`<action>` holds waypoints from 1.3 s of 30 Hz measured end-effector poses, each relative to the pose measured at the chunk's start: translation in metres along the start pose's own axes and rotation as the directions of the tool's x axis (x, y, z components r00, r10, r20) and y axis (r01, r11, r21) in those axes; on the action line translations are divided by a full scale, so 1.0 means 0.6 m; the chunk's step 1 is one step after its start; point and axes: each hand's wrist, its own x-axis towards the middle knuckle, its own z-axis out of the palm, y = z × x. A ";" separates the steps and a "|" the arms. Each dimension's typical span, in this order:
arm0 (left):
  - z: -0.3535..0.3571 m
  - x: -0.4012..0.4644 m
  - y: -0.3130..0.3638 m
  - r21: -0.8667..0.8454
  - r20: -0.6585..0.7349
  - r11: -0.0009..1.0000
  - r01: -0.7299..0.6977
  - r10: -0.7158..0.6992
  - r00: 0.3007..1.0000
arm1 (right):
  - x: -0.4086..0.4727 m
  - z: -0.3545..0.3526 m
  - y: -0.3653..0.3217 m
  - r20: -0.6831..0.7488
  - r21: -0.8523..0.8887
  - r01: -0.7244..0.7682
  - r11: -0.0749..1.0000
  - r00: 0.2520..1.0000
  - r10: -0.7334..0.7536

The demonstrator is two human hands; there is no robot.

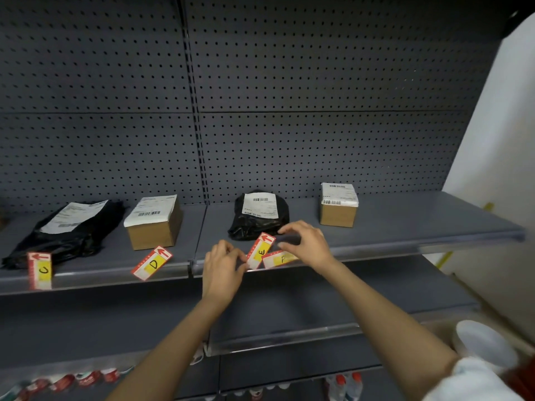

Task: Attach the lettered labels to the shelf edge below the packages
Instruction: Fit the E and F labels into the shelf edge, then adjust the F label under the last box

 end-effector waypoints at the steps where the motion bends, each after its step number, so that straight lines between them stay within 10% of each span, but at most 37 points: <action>1: 0.002 0.002 -0.001 -0.001 0.006 1.000 -0.002 0.002 1.000 | -0.005 -0.007 0.011 0.000 -0.021 -0.014 1.000 1.000 0.014; 20: 0.043 0.002 0.073 -0.194 0.019 0.957 -0.215 0.223 0.975 | -0.020 -0.018 0.047 -0.019 0.012 -0.064 0.998 0.998 0.064; 27: 0.063 0.019 0.114 -0.246 0.008 0.948 -0.200 0.209 0.978 | -0.027 -0.079 0.098 0.008 -0.259 0.125 0.958 0.992 -0.127; 39: 0.136 0.025 0.260 -0.261 -0.006 0.954 -0.151 0.155 0.988 | -0.036 -0.237 0.258 0.064 -0.439 0.065 0.896 0.997 -0.040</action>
